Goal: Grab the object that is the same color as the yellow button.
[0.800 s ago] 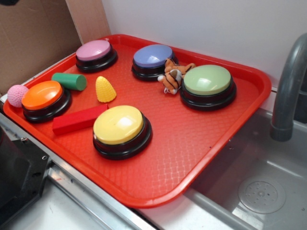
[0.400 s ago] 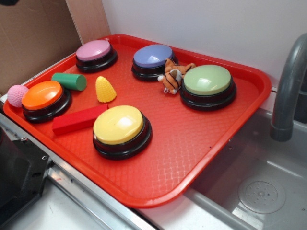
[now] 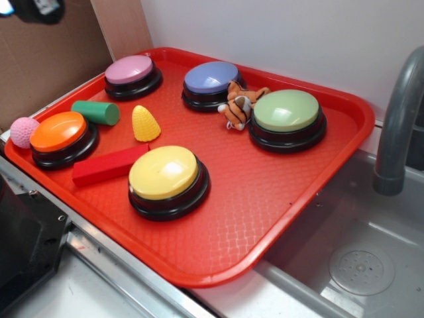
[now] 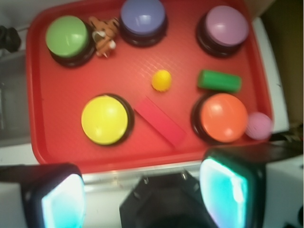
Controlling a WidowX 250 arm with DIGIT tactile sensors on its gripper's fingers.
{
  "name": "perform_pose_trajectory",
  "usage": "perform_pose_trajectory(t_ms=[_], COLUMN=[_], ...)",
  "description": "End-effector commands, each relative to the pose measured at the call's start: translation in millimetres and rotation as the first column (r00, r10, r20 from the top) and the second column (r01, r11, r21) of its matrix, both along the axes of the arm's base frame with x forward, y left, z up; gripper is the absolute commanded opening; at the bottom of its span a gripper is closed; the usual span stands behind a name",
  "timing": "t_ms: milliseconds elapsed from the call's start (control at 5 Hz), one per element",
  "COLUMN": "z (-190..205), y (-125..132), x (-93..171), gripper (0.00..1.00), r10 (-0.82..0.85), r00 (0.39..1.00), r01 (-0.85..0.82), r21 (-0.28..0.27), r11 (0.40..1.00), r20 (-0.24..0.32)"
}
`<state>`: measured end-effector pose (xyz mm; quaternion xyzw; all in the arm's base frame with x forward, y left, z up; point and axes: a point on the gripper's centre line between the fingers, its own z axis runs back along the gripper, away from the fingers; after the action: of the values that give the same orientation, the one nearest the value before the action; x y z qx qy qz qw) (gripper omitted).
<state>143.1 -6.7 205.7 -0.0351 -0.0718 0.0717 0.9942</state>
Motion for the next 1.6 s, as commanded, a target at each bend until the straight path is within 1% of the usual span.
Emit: perform_pose_trajectory(t_ms=[0, 200, 400, 600, 800, 1000, 1200, 1400], z=[-44, -69, -96, -115, -139, -154, -164, -172], y=[16, 22, 26, 33, 34, 41, 43, 37], x=[47, 61, 71, 74, 80, 82, 84, 87], gripper=[1.00, 1.00, 1.00, 1.00, 1.00, 1.00, 1.00, 1.00], r10=[0.061, 0.111, 0.177, 0.218, 0.231, 0.251, 0.244, 0.239], r00=[0.998, 0.994, 0.984, 0.976, 0.973, 0.965, 0.966, 0.969], r01=[-0.060, -0.111, -0.176, -0.218, -0.231, -0.250, -0.244, -0.239], r21=[-0.036, -0.034, -0.040, -0.023, 0.013, 0.018, 0.012, 0.013], r11=[0.998, 0.993, 0.984, 0.976, 0.973, 0.968, 0.970, 0.971], r20=[0.029, 0.009, 0.019, -0.007, -0.028, -0.082, -0.086, -0.067])
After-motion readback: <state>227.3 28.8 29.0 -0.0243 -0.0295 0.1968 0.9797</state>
